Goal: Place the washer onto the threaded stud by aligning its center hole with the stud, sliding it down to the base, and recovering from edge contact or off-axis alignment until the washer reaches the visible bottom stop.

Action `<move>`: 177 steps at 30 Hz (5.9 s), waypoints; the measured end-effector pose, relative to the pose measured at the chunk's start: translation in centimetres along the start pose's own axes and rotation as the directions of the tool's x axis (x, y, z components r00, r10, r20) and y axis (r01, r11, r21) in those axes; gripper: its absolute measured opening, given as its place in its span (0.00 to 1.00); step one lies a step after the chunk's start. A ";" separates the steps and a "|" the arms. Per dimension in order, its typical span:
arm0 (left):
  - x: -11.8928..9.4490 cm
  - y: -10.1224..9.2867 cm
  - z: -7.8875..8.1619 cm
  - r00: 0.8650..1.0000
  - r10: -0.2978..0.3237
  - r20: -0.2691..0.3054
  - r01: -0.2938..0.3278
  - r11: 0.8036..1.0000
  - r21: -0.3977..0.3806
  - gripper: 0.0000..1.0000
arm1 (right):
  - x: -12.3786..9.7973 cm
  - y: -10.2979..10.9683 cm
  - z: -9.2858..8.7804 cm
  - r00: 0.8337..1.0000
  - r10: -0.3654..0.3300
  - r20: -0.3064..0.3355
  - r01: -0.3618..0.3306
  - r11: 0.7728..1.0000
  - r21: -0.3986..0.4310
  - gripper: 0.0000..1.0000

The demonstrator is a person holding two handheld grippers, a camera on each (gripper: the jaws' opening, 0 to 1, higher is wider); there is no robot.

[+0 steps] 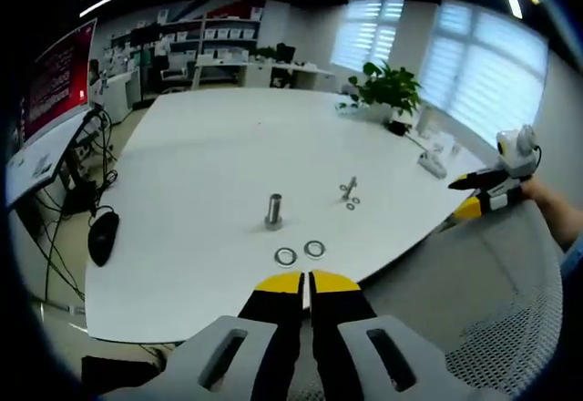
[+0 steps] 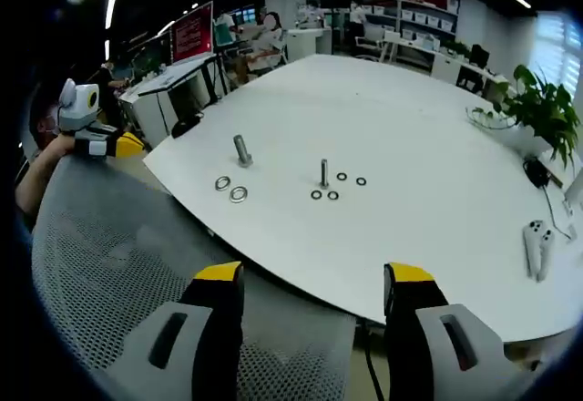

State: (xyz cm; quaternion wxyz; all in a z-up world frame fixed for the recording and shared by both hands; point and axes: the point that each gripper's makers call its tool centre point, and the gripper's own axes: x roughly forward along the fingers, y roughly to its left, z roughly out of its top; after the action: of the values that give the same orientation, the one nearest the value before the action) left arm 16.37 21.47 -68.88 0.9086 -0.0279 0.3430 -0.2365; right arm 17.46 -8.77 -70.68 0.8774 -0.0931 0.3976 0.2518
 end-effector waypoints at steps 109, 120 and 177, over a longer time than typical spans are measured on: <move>0.6 0.3 -0.7 0.999 -0.023 -0.039 0.018 0.994 -0.110 0.08 | 0.9 4.8 -0.1 0.869 0.484 -0.104 -0.494 0.864 -0.096 0.32; 0.5 0.7 -0.7 0.999 0.010 -0.040 -0.015 0.991 -0.130 0.08 | 5.4 0.8 3.0 0.890 0.448 -0.089 -0.455 0.849 -0.269 0.29; 0.7 0.9 -1.0 0.999 -0.024 -0.046 0.017 0.989 -0.145 0.05 | 20.4 -3.4 3.2 0.910 0.277 -0.310 -0.392 0.821 -0.416 0.19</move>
State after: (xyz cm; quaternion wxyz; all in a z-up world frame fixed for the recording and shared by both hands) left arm 16.54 22.05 -70.27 0.8933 -0.0915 0.3806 -0.2210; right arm 32.66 -3.00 -83.90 0.7166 -0.2600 0.4360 0.4784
